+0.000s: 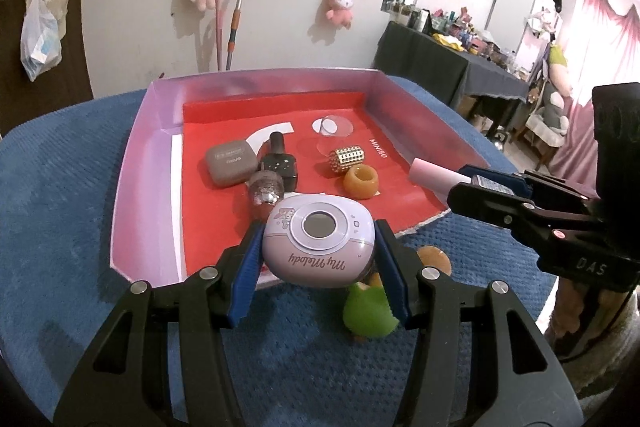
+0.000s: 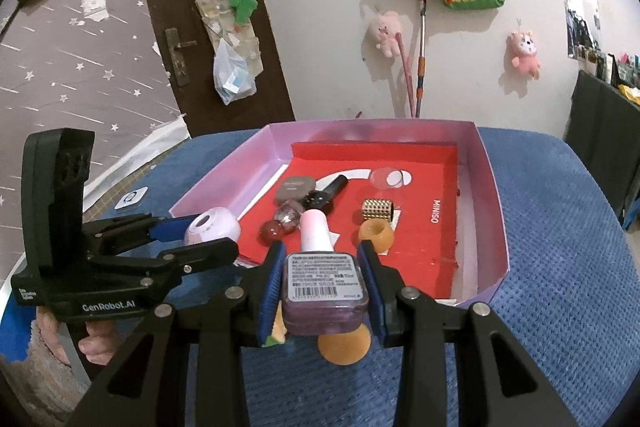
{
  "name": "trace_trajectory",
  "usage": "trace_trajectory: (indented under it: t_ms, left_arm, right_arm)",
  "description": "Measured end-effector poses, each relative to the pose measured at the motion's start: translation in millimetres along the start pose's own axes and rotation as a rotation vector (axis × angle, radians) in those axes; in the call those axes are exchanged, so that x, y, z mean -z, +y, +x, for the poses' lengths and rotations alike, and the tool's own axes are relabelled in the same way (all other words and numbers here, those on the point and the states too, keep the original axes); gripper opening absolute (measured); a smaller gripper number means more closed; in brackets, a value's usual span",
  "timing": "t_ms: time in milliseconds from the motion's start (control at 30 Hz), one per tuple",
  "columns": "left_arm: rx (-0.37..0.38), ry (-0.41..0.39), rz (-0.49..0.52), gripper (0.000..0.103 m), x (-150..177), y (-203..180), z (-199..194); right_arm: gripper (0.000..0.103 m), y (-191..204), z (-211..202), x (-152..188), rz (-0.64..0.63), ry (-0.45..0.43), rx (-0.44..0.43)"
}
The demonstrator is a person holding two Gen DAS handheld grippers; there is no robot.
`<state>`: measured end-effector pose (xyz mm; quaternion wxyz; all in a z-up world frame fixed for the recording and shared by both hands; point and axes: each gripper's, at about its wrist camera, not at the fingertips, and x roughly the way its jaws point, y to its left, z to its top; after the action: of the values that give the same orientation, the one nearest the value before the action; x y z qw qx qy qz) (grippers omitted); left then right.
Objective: Organize rigid objects
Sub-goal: 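Carry the My Melody compact and pink nail polish toward the pink box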
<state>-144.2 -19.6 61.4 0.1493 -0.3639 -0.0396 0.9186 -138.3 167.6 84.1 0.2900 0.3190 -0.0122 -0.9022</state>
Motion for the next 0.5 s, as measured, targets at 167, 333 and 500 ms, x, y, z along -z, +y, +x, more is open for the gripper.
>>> trace_trajectory:
  t_ms: [167, 333, 500]
  left_arm:
    - [0.008, 0.031, 0.0, 0.051, -3, 2, 13]
    - [0.01, 0.054, 0.003, 0.051, -6, 4, 24]
    - [0.007, 0.085, -0.004, 0.051, -7, 7, 38]
  right_arm:
    - [0.039, -11, 14, -4, 0.019, 0.043, -0.015]
    - [0.039, -19, 35, -7, 0.033, 0.095, -0.027]
    - [0.039, -19, 50, -9, 0.023, 0.134, -0.034]
